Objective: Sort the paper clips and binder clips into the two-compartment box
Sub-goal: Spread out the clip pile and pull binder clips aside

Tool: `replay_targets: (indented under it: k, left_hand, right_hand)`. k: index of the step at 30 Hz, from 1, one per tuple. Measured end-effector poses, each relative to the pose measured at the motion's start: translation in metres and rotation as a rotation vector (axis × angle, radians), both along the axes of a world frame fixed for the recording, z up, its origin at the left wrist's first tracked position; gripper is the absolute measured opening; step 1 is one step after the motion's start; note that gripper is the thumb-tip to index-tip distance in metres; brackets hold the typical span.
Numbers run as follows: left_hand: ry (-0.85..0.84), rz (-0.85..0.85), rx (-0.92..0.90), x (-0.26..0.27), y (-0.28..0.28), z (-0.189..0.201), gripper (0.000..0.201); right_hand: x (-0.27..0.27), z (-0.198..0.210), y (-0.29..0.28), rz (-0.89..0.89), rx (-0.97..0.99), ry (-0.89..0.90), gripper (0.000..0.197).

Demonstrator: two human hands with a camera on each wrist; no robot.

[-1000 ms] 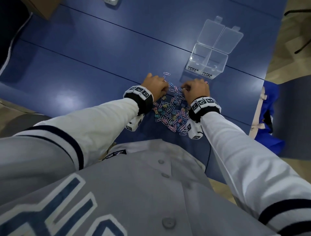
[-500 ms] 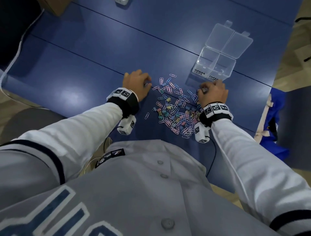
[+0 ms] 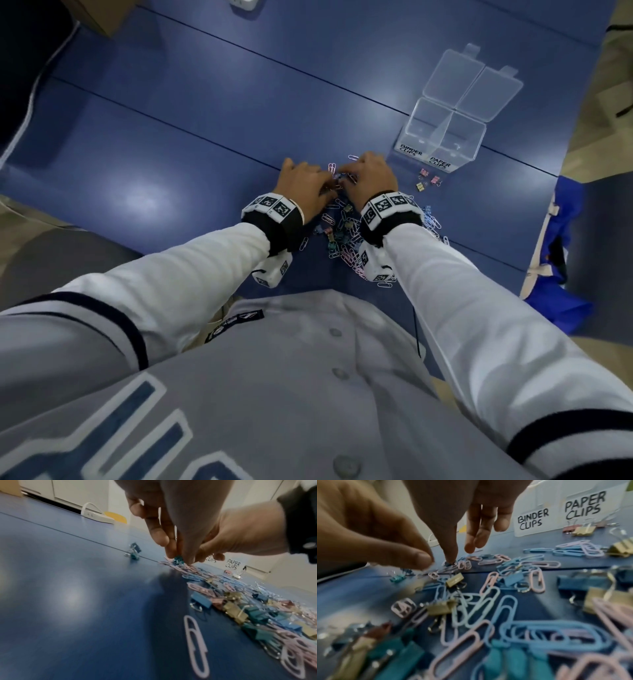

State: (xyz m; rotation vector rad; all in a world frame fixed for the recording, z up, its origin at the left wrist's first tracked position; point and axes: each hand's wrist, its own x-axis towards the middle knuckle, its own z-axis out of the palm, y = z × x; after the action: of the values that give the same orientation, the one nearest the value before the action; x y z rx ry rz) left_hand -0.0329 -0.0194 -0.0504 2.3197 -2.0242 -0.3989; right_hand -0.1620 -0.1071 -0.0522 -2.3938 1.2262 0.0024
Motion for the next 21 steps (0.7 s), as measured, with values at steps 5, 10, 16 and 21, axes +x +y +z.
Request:
replay_targets:
  k: [5,10,16,21]
  left_hand:
    - [0.003,0.118,-0.052,0.026,0.016,-0.001,0.026]
    - [0.011,0.204,-0.022,0.031,0.016,-0.002,0.024]
    - [0.061,0.147,-0.008,0.008,-0.011,0.005,0.039]
    - [0.075,0.104,0.135,-0.017,-0.040,0.002,0.052]
  right_hand:
    - [0.001,-0.003,0.001,0.073,-0.039,0.024,0.029]
    - [-0.014,0.008,-0.005,-0.103,-0.014,-0.099,0.027]
    - [-0.077,0.022,-0.043,-0.441,-0.131,0.018,0.026]
    - [-0.098,0.023,-0.050,-0.416,-0.146,0.204,0.024]
